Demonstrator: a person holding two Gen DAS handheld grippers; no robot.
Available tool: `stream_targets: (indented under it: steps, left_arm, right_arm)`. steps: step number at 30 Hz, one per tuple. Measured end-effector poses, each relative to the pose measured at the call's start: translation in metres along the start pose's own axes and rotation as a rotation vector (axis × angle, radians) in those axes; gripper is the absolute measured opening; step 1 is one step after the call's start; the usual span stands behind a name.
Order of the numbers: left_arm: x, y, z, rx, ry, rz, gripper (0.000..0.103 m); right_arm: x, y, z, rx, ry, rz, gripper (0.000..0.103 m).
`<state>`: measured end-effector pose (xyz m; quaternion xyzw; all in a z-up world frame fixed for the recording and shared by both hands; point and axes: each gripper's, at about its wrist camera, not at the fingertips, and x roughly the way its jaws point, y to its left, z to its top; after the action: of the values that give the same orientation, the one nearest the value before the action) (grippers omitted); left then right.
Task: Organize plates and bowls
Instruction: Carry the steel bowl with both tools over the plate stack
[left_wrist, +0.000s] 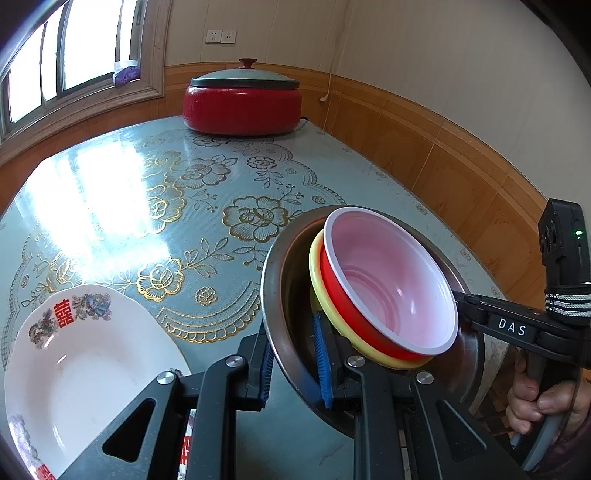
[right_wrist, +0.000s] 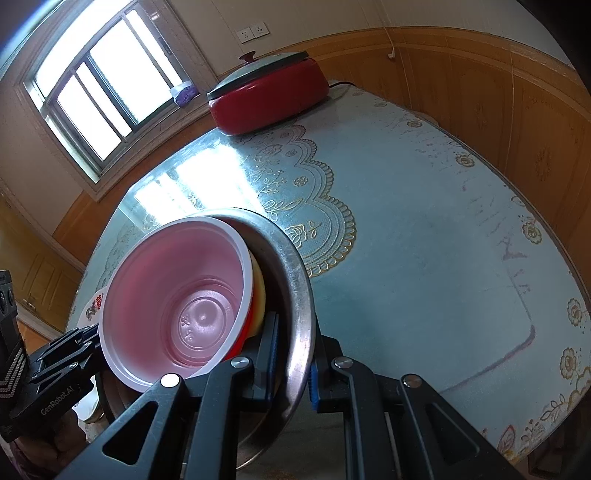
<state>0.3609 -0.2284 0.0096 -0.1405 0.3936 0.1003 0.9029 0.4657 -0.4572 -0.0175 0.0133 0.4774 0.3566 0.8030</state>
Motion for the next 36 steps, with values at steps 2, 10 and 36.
stream_targets:
  steps: [2,10,36]
  left_arm:
    - [-0.002,0.001,0.0,-0.002,-0.002,0.0,0.02]
    - [-0.011,0.008,-0.002,-0.013,-0.012,0.004,0.02]
    - [-0.053,0.059,-0.013,-0.112,-0.079,0.055,0.02]
  right_arm:
    - [0.0,0.001,0.0,-0.001,0.0,0.0,0.012]
    - [-0.001,0.009,-0.001,-0.026,-0.003,0.005,0.012]
    - [0.002,0.074,0.007,-0.139,-0.01,0.068,0.012]
